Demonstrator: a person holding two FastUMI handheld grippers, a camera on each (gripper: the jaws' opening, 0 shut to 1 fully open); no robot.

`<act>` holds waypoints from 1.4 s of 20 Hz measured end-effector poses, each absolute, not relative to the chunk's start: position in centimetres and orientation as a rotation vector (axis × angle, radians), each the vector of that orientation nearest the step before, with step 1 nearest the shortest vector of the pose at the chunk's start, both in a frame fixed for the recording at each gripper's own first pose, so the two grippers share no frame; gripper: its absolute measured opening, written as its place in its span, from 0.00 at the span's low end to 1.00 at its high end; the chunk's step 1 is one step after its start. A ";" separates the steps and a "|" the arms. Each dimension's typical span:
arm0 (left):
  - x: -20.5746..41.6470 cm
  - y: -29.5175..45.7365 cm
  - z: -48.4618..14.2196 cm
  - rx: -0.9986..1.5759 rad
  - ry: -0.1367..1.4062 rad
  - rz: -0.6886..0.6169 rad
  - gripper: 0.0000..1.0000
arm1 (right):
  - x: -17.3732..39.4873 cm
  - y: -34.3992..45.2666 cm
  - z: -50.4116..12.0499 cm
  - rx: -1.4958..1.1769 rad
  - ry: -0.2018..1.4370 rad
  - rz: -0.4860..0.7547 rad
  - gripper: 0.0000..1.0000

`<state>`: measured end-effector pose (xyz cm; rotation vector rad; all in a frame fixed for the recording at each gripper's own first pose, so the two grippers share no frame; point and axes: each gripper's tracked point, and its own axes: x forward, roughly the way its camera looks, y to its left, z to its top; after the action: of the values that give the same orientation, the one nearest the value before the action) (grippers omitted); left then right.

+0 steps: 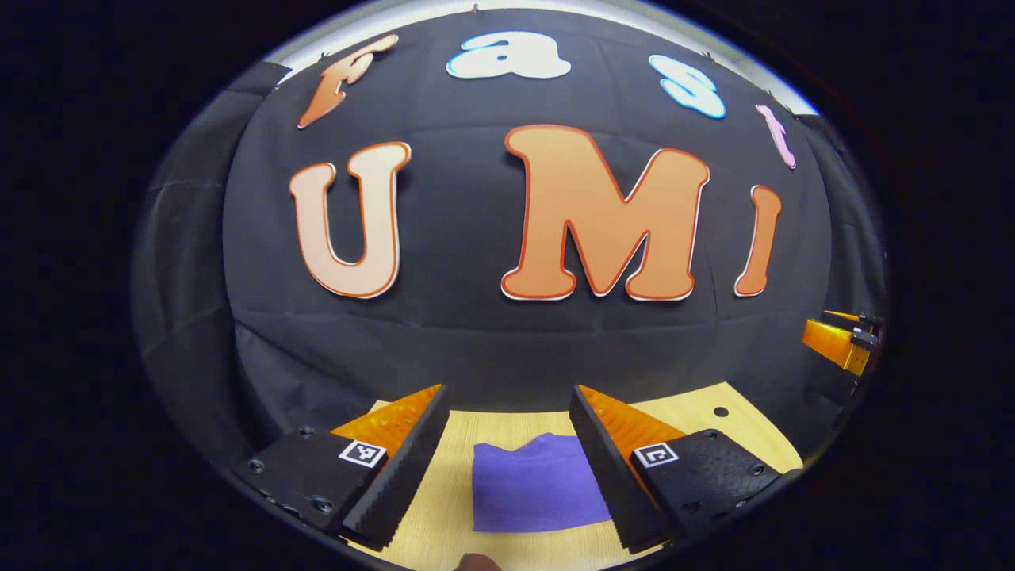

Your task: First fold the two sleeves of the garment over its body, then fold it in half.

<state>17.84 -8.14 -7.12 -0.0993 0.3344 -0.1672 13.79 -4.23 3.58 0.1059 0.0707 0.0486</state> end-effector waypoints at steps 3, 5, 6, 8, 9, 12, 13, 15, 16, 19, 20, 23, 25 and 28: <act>14.4 -9.6 -6.1 -0.079 0.223 -0.191 0.97 | 11.0 -3.0 2.6 0.112 0.037 0.065 0.95; 12.4 -10.5 -5.6 -0.071 0.170 -0.187 0.96 | 9.5 -2.0 1.2 0.140 0.048 0.090 0.95; 11.4 -10.8 -5.4 -0.080 0.147 -0.176 0.96 | 8.6 -2.0 0.5 0.146 0.053 0.095 0.95; 9.8 -12.2 -6.1 -0.102 0.152 -0.180 0.96 | 8.0 -1.9 0.2 0.144 0.036 0.102 0.95; 9.2 -13.0 -6.4 -0.108 0.157 -0.197 0.96 | 8.0 -1.4 0.1 0.142 0.027 0.118 0.95; 7.4 -13.8 -6.8 -0.071 0.144 -0.166 0.96 | 7.0 -0.7 -1.2 0.142 0.025 0.152 0.95; 6.7 -14.0 -6.6 -0.064 0.121 -0.161 0.98 | 6.9 -0.4 -1.5 0.138 0.021 0.169 0.95; 5.8 -14.3 -6.4 -0.037 0.086 -0.137 0.96 | 6.5 -0.3 -2.0 0.123 0.014 0.191 0.95; 5.4 -14.4 -6.4 -0.021 0.081 -0.120 0.96 | 6.4 -0.4 -2.2 0.119 0.008 0.203 0.95; 4.5 -14.1 -7.2 -0.018 0.101 -0.070 0.99 | 6.0 -0.9 -2.6 0.143 0.015 0.218 0.95; 4.0 -14.0 -7.1 -0.025 0.095 -0.062 1.00 | 5.7 -1.1 -2.4 0.147 0.005 0.221 0.95; 2.8 -13.1 -6.4 -0.033 0.059 -0.065 1.00 | 4.9 -2.0 -1.8 0.128 -0.024 0.191 0.95; 2.1 -12.8 -6.1 -0.017 0.033 -0.077 1.00 | 4.0 -1.9 -1.3 0.110 -0.054 0.183 0.95; 0.9 -12.2 -5.6 0.007 0.009 -0.100 1.00 | 3.1 -2.0 -1.0 0.077 -0.069 0.146 0.94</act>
<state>0.90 -12.18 -5.58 0.0070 0.0086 -0.0999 3.07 -2.03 -0.99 0.0768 -0.0686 0.1459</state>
